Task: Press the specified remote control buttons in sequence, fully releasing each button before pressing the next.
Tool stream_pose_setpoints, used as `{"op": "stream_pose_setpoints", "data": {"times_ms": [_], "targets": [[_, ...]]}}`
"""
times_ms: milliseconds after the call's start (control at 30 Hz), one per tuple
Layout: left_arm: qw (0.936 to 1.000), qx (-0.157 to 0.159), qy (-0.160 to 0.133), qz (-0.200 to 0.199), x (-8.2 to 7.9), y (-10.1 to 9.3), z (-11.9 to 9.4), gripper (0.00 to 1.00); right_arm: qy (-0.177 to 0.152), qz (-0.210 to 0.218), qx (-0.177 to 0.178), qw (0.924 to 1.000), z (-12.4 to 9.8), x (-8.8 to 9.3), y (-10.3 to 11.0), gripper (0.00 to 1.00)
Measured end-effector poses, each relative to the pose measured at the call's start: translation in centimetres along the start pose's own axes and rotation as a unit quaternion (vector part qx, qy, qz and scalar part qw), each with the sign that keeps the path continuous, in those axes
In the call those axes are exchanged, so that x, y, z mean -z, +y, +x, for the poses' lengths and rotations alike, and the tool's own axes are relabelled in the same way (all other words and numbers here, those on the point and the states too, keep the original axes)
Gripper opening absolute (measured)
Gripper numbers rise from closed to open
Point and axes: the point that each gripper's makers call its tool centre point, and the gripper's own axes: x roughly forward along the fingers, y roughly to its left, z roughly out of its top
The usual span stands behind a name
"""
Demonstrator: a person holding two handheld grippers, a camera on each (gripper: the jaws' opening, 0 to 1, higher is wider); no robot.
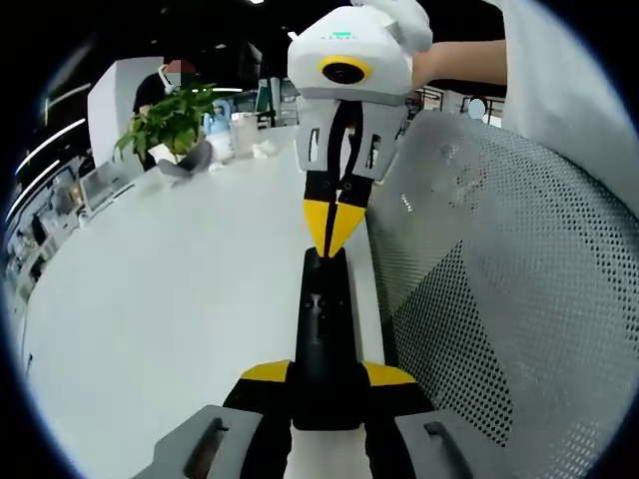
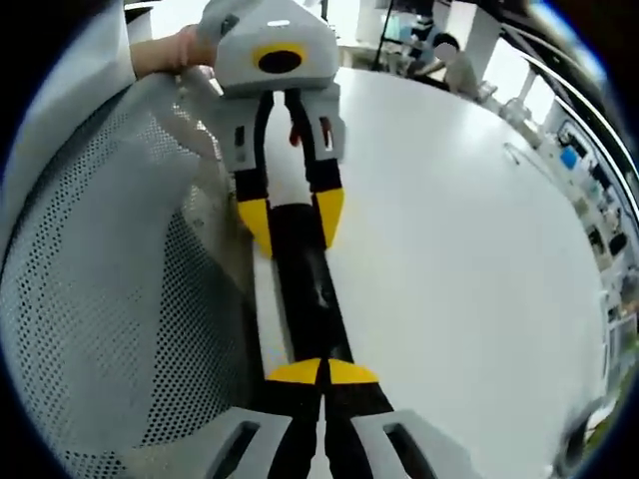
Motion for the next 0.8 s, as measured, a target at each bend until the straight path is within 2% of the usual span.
{"op": "stream_pose_setpoints", "data": {"times_ms": [367,567,700,800], "targets": [[1.0,0.001,-0.001,-0.002,-0.01,0.01,0.02,0.26,0.023,-0.006,-0.003,0.9997,0.18,-0.08,-0.14,0.0],[1.0,0.001,-0.002,-0.002,-0.01,-0.02,0.02,0.26,0.05,-0.046,-0.001,0.9977,0.3,-0.02,0.01,0.0],[1.0,0.001,-0.002,-0.002,0.02,-0.01,0.04,0.26,0.052,-0.038,-0.001,0.9979,0.26,0.04,-0.12,0.0],[1.0,0.001,-0.002,-0.002,0.01,-0.03,0.02,0.26,0.034,-0.018,-0.003,0.9992,0.11,0.06,-0.15,0.0]]}}
